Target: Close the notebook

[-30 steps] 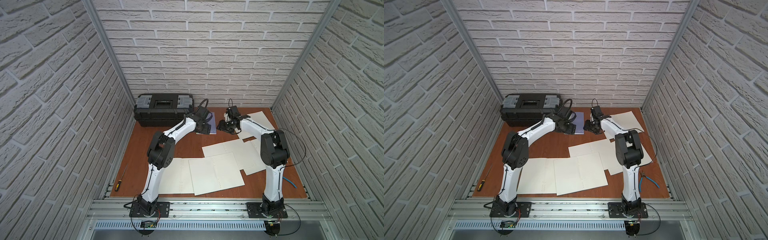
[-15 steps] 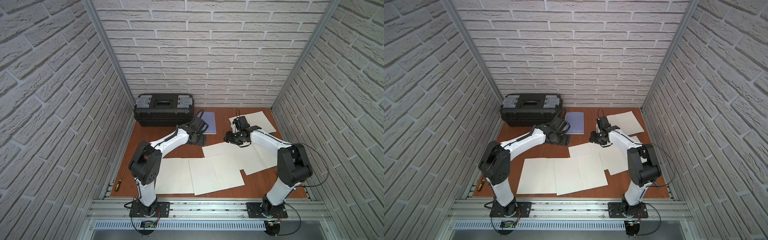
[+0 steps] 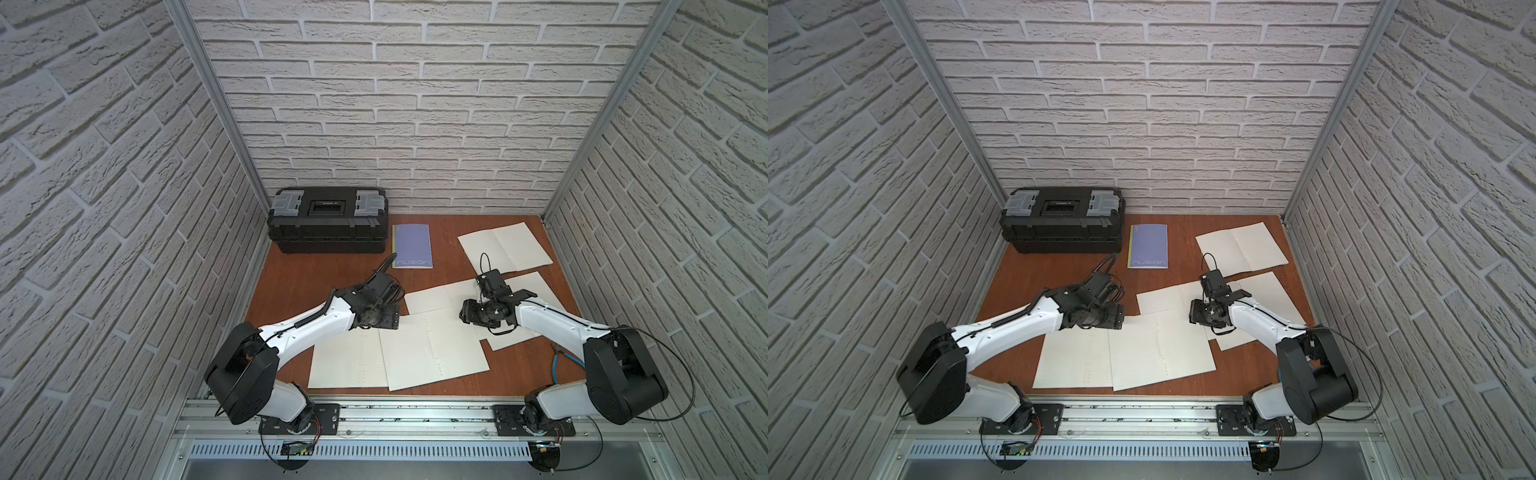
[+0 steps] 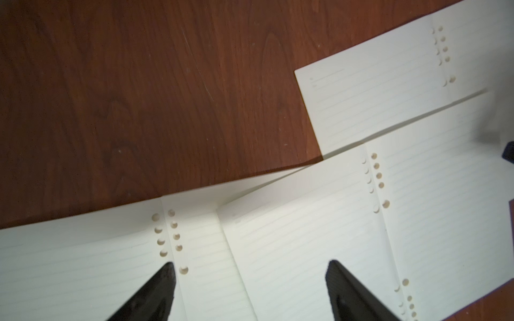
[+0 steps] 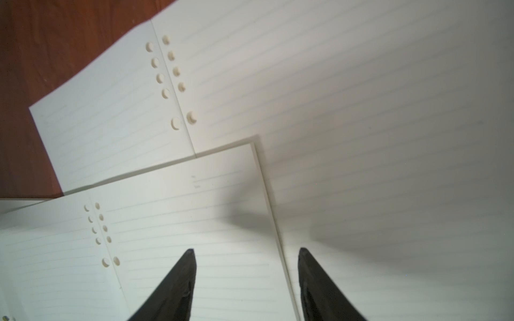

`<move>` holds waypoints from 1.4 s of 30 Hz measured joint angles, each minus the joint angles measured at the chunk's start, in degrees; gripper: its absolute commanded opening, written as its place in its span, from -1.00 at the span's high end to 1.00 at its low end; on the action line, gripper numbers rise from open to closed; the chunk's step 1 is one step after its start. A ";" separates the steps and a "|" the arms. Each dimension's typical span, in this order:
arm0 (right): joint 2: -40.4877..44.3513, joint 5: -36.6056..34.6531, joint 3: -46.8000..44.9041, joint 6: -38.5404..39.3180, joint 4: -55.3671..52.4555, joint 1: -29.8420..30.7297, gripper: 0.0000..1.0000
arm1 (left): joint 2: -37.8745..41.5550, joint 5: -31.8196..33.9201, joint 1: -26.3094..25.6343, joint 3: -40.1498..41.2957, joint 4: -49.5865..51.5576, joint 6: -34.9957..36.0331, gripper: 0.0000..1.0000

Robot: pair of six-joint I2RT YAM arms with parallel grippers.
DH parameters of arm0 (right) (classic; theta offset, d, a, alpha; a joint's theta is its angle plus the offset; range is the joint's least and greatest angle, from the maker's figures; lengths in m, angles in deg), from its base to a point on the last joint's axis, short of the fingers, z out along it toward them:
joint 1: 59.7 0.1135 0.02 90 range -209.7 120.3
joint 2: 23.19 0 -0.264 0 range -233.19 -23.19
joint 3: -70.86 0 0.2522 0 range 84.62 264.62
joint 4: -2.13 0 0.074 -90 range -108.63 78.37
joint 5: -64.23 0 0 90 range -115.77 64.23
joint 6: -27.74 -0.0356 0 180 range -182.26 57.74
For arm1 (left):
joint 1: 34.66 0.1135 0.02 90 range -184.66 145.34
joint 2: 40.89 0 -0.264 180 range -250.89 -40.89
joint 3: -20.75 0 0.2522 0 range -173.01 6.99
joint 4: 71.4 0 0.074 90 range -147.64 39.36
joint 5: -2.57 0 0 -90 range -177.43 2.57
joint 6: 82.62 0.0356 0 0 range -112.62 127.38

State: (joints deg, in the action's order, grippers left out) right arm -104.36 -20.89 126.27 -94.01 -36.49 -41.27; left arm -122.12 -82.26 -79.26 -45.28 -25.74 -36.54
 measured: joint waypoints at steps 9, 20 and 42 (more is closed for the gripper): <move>2.58 -1.88 -3.41 -0.90 0.48 1.36 -0.18 | 0.90 0.15 -4.35 3.28 -2.62 -5.25 -0.61; 3.50 -2.29 -4.87 -0.90 0.70 1.57 -0.18 | -1.53 1.27 -6.56 3.50 -3.78 -8.70 -0.59; 3.74 -2.27 -5.60 -0.87 1.90 1.73 -0.15 | -1.97 -2.14 -7.23 7.72 -7.93 -12.79 -0.52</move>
State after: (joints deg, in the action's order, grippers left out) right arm -100.62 -23.16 120.67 -94.88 -34.59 -39.54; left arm -124.09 -84.40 -86.49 -37.57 -33.67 -49.33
